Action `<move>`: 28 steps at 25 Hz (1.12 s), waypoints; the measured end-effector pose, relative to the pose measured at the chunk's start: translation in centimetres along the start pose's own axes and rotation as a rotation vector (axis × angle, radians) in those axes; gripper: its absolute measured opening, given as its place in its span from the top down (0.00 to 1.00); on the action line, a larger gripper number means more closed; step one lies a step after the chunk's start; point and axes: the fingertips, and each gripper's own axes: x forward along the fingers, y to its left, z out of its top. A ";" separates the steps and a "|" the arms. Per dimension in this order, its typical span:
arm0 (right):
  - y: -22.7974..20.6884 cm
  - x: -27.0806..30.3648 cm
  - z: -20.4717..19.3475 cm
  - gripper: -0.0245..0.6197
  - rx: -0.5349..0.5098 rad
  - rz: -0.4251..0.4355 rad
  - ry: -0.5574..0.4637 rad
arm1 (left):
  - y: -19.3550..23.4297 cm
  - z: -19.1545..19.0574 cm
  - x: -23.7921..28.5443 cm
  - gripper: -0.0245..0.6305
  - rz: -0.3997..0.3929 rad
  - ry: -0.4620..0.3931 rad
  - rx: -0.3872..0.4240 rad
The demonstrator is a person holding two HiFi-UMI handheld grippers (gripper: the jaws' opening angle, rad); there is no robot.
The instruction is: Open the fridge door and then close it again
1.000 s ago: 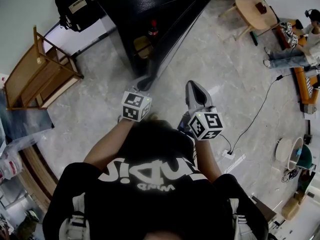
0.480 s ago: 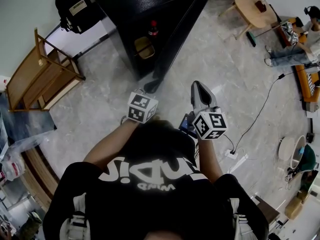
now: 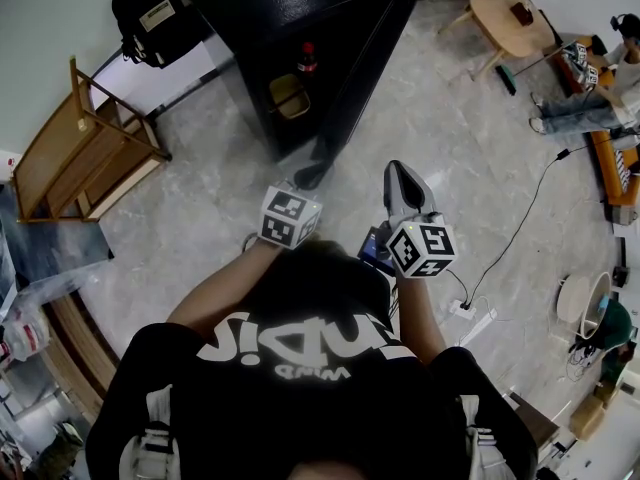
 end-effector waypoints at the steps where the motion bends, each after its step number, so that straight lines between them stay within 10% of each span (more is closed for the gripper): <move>1: 0.0 0.0 0.0 0.96 0.000 0.000 0.000 | -0.1 0.0 0.1 0.94 -0.005 0.002 0.002; 28: -0.2 0.9 0.8 0.96 -0.016 0.007 -0.006 | 1.3 -0.1 -0.6 0.94 0.000 0.016 0.057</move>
